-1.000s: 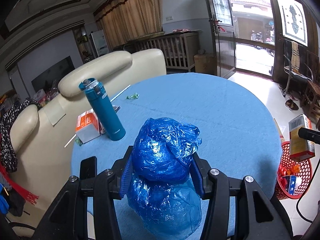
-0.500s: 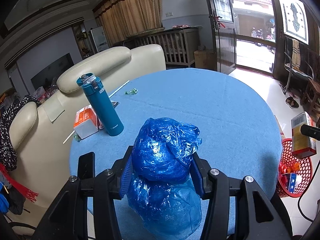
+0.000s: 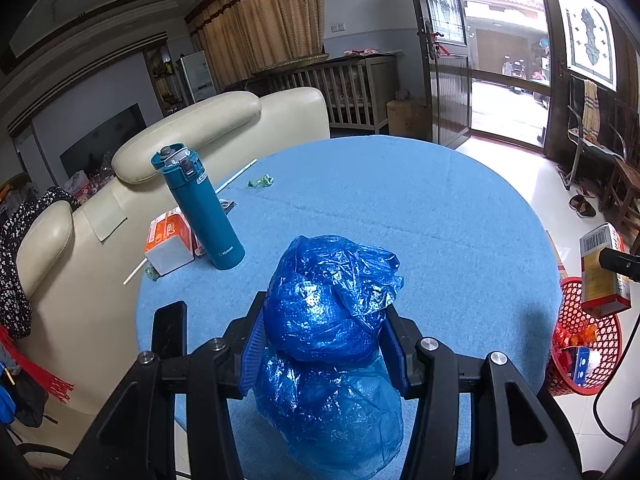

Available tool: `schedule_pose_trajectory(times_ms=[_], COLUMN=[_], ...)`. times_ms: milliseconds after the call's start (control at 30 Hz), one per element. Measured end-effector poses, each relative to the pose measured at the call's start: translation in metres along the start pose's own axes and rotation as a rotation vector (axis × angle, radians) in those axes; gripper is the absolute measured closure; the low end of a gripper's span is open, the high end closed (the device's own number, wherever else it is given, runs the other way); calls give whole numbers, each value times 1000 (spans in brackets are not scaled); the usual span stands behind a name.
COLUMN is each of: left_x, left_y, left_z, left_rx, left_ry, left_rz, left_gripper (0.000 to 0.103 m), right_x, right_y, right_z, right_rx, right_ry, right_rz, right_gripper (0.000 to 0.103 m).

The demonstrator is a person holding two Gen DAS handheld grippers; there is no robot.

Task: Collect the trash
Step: 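Carry the blue bag with the left tool while the right tool carries the medicine box toward the wastebasket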

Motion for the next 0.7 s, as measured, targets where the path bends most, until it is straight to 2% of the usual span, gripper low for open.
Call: schedule_pose_trajectory(times_ms=[333, 700], left_x=[2, 20], left_y=[-2, -13], left_z=[-1, -13], left_rx=[-2, -22], left_ry=[3, -42], left_rz=[12, 20], left_gripper=[50, 50], right_x=[0, 12], right_y=[4, 9], right_z=[0, -2], right_rx=[2, 13], right_ry=[0, -32], right_rz=[-11, -30], right_gripper=[46, 46])
Point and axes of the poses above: each gripper's, at about its wrist camera, not at the fingertips, and x roughly against the way its jaws point, y to its left, z to its underside, the point moved 5 cm from there along -x, roughly the way its jaws point, and after that the axes turned 12 degrees about -z, right-handed, at the moved point
